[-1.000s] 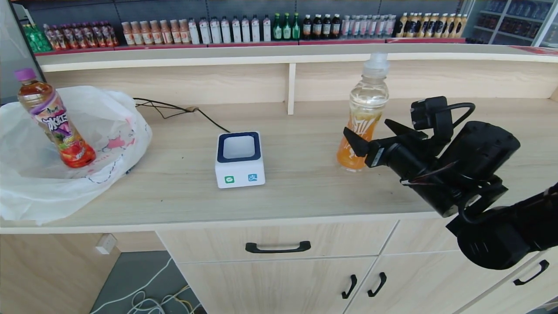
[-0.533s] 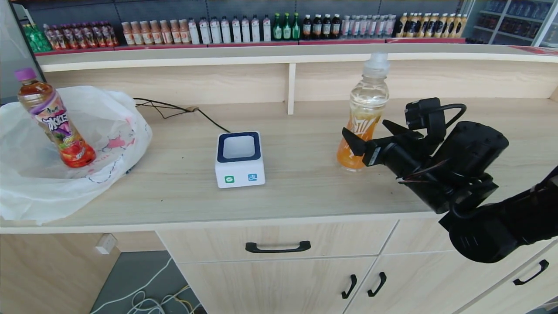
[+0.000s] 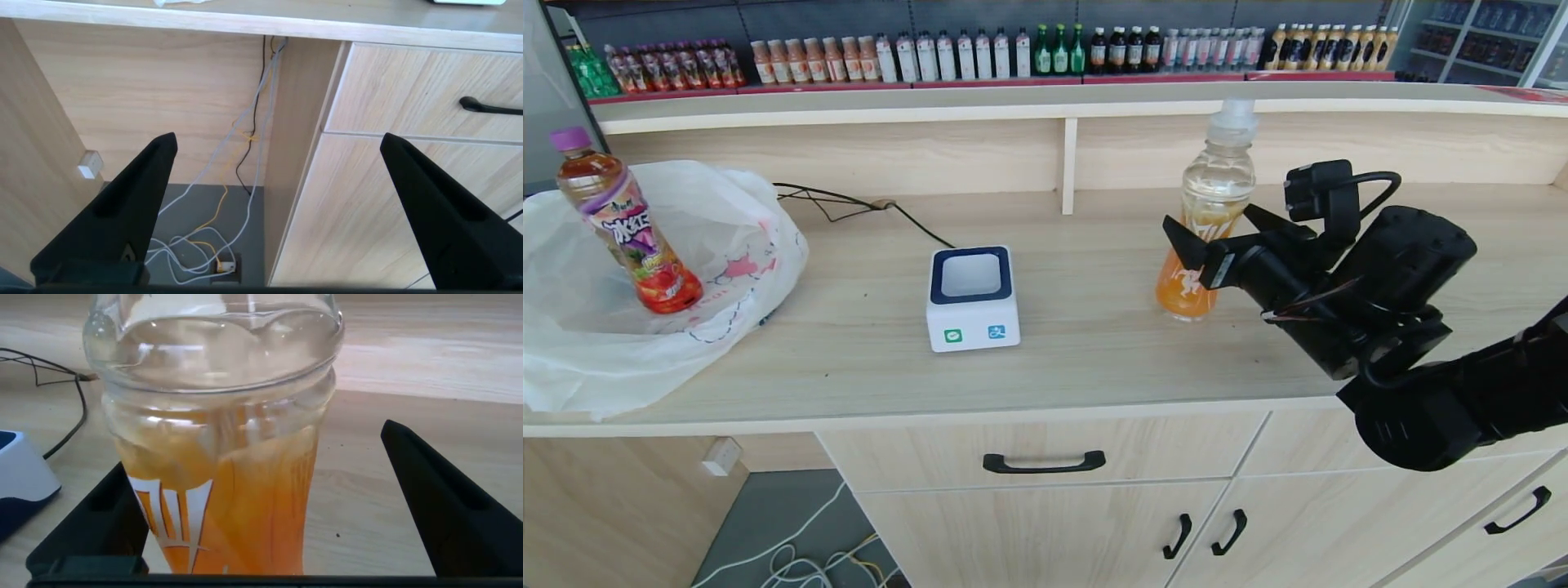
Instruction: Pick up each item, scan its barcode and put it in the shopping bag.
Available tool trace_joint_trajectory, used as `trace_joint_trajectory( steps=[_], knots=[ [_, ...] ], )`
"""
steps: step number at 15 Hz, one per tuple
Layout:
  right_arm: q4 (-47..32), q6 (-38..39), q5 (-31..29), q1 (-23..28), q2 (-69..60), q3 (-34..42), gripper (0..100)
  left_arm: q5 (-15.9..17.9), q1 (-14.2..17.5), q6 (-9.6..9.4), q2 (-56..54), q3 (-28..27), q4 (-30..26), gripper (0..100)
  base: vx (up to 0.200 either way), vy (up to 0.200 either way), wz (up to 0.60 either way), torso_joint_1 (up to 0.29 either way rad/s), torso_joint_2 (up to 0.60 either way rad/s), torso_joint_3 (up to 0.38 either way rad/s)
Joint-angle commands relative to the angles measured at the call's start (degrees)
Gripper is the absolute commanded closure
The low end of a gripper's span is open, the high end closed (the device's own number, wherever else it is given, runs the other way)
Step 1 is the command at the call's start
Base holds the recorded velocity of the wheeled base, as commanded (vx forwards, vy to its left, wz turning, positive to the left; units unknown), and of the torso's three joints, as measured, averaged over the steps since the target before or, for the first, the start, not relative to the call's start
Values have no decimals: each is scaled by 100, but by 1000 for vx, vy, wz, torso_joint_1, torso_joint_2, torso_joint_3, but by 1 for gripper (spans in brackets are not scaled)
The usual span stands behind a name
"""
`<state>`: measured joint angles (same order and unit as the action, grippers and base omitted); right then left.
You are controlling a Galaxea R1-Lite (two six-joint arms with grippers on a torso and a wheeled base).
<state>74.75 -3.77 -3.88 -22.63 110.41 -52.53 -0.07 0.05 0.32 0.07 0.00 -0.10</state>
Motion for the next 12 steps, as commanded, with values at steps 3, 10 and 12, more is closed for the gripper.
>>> trace_joint_trajectory(
  steps=[3, 10, 12],
  knots=[
    [-136, -10, 36, -93, -11, -135, 0, 7, 4, 3, 1, 0, 1, 0, 0, 0, 0, 0, 0, 0],
    [-585, -28, 36, -154, 130, -706, 0, -1, 4, 3, 1, 0, 1, 0, 0, 0, 0, 0, 0, 0],
    [-585, -36, 27, -154, 191, -768, 0, -1, 4, 3, 1, 0, 1, 0, 0, 0, 0, 0, 0, 0]
  ],
)
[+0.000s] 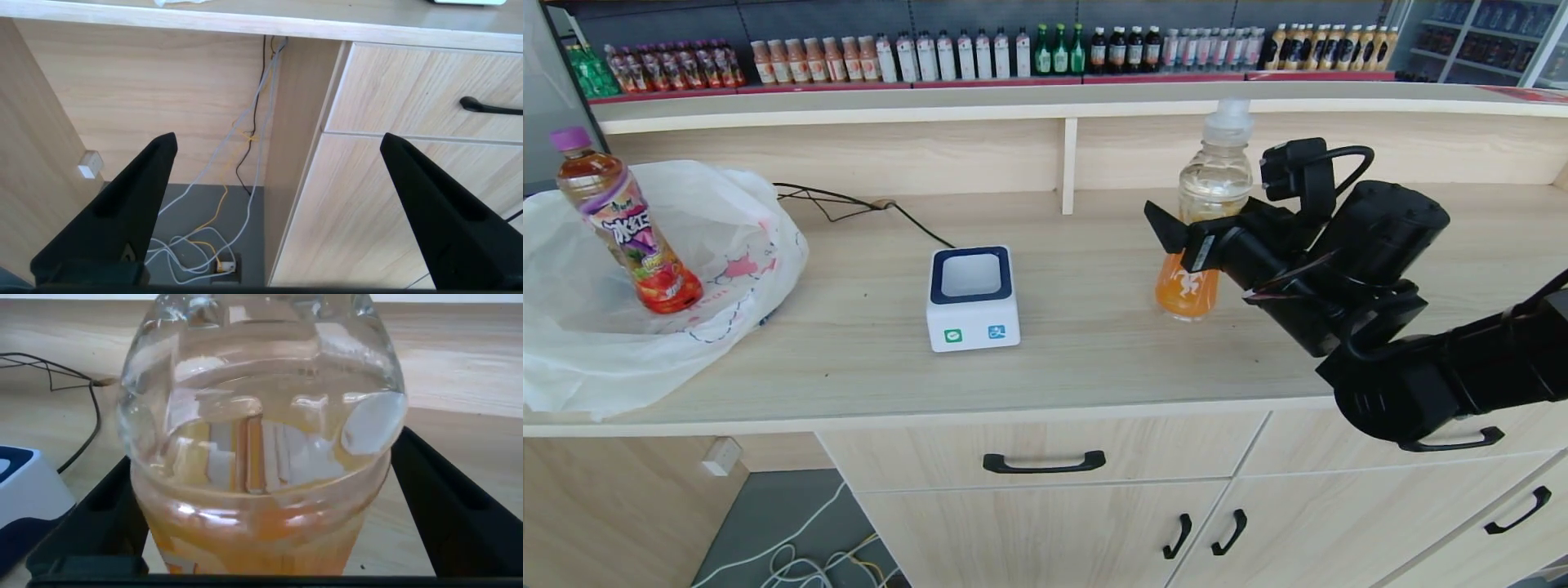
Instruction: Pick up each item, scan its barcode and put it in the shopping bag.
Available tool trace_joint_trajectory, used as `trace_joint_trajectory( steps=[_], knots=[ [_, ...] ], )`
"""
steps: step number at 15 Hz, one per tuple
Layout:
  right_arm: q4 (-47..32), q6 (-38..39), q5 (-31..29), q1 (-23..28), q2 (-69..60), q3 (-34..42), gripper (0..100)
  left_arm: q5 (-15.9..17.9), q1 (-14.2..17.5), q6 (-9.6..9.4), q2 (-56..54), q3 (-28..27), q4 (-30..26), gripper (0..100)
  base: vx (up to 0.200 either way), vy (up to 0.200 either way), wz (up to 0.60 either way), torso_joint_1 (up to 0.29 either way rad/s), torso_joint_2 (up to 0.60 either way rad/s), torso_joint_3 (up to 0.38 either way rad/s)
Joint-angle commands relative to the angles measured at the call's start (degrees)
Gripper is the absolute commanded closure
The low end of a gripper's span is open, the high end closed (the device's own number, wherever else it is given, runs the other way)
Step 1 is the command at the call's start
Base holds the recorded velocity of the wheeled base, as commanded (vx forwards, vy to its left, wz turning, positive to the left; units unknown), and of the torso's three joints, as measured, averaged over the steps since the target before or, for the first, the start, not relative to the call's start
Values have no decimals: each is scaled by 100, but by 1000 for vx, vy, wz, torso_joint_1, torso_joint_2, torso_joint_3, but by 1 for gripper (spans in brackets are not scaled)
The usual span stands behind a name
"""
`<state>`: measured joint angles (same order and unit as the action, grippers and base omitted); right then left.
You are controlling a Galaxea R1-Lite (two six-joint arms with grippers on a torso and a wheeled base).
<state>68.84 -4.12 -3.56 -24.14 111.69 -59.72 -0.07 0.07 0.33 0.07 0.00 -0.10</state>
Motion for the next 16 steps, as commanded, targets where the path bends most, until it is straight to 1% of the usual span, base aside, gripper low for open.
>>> trace_joint_trajectory(
  steps=[1, 16],
  knots=[
    [7, -10, -4, 6, 72, -48, 100, -1, 1, 2, 1, 0, 1, 0, 0, 0, 0, 0, 0, 0],
    [7, -36, 4, 6, 19, -154, 100, -1, 1, 2, 1, 0, 1, 0, 0, 0, 0, 0, 0, 0]
  ],
)
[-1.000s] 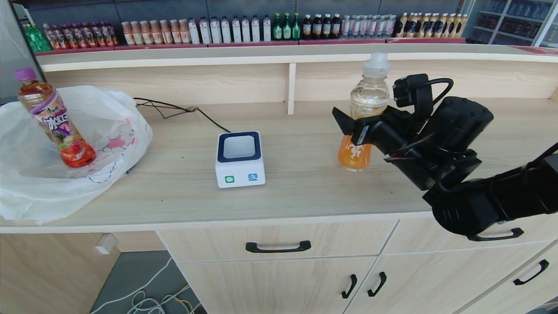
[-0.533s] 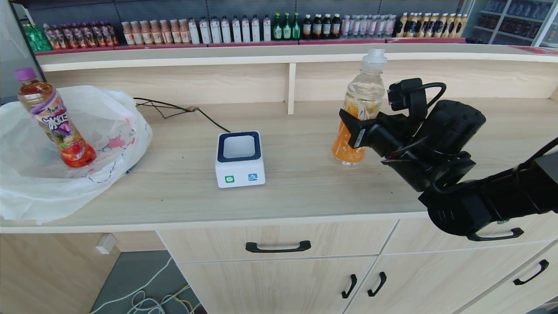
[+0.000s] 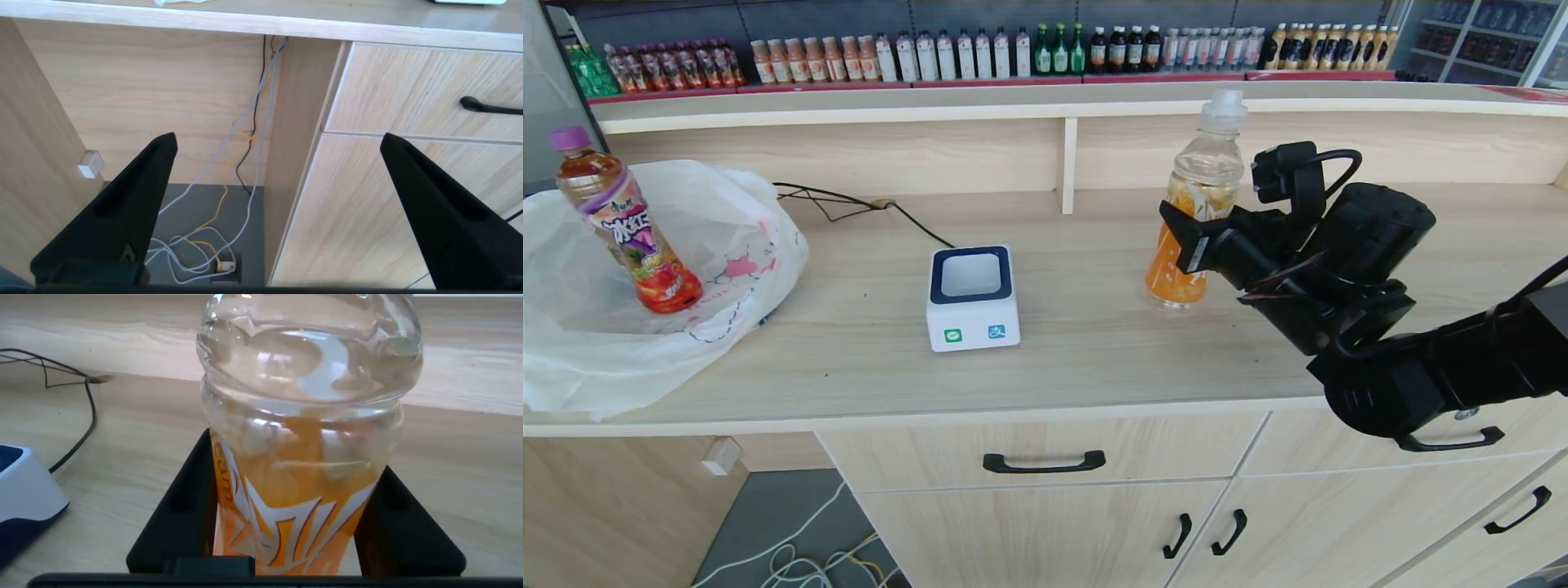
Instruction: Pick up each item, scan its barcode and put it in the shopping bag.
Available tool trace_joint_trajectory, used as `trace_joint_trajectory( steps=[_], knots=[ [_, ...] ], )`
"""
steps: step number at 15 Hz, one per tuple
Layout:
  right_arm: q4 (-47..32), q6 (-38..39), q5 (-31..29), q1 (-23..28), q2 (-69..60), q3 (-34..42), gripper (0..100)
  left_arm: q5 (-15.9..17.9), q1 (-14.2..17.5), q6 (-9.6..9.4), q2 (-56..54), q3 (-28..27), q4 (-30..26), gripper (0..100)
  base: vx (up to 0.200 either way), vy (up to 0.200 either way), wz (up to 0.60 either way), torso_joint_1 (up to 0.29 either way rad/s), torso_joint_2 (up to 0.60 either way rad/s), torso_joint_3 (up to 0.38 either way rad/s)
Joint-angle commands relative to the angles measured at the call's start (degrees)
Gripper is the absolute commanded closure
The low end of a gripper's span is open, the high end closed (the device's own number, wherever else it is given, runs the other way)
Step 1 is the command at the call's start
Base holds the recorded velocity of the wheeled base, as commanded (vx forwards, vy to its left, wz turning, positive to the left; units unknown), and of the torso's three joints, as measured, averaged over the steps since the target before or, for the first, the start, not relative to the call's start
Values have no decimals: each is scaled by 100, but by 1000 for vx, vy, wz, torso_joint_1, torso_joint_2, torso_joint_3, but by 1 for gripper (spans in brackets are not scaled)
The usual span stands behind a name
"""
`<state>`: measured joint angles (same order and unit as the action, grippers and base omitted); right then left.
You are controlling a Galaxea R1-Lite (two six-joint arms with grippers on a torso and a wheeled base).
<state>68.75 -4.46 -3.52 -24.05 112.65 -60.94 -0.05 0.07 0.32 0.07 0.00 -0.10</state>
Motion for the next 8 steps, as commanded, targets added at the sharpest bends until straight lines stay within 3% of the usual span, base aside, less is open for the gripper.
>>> trace_joint_trajectory(
  steps=[1, 8],
  knots=[
    [15, -2, 1, -3, -130, -14, 100, -4, 1, 3, 1, 0, 1, 0, 0, 0, 0, 0, 0, 0],
    [-82, -2, 10, -3, -613, 12, 100, -4, 1, 3, 1, 0, 1, 0, 0, 0, 0, 0, 0, 0]
  ],
)
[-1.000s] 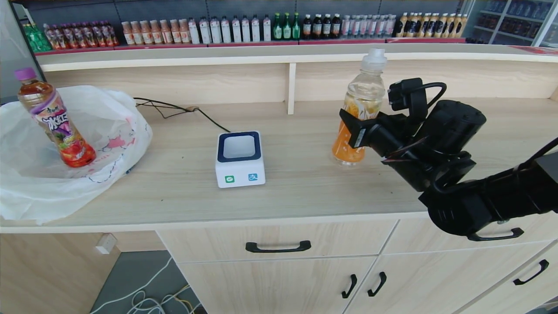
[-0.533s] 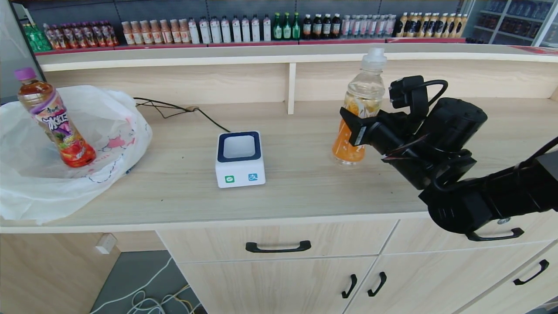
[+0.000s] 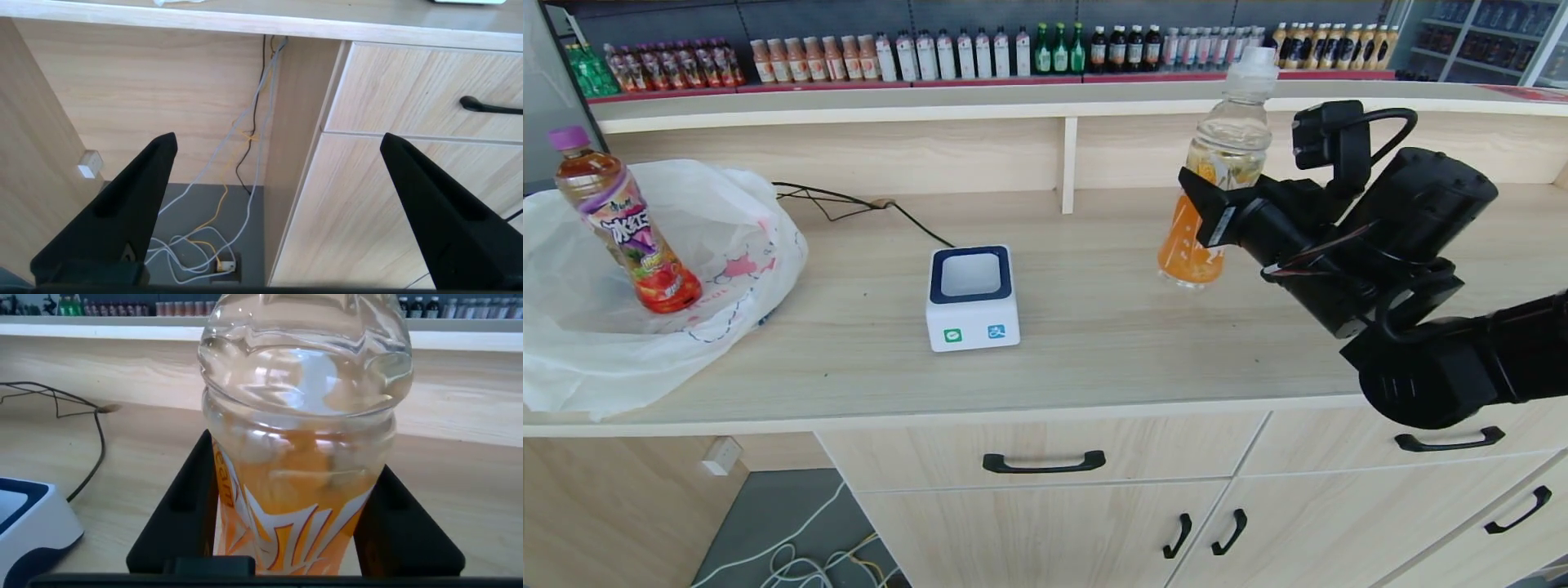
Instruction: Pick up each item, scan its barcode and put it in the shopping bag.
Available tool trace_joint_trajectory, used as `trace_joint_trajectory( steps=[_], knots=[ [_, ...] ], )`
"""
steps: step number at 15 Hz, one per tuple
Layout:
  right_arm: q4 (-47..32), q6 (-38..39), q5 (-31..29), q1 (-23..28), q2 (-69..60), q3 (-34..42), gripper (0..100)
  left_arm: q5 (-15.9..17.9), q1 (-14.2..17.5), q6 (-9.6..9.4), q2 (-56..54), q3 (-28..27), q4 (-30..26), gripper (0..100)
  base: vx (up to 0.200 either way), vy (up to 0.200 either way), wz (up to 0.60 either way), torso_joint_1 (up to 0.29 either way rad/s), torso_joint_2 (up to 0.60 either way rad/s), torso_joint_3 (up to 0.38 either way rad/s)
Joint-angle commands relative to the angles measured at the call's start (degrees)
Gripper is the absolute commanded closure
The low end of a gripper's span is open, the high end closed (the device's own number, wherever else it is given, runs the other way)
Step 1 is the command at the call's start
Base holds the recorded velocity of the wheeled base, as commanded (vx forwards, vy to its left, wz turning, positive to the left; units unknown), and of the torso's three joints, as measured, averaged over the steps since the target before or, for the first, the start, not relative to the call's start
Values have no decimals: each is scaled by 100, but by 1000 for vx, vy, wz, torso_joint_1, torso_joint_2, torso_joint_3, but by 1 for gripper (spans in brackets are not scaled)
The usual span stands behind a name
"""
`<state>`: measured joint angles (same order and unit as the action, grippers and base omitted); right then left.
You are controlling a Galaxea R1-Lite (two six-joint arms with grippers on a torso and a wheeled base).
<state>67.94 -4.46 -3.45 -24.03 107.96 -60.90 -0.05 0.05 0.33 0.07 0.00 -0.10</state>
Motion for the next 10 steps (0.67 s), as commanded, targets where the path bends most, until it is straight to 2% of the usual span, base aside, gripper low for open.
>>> trace_joint_trajectory(
  steps=[1, 6, 10],
  knots=[
    [0, -2, 11, -58, -407, 87, 100, -4, 4, 2, 1, 0, 1, 0, 0, 0, 0, 0, 0, 0],
    [9, -11, 213, -155, -1357, 984, 100, -4, 4, 2, 1, 0, 1, 0, 0, 0, 0, 0, 0, 0],
    [18, -20, 204, -480, -2174, 2012, 100, 5, 4, 2, 1, 0, 1, 0, 0, 0, 0, 0, 0, 0]
  ],
)
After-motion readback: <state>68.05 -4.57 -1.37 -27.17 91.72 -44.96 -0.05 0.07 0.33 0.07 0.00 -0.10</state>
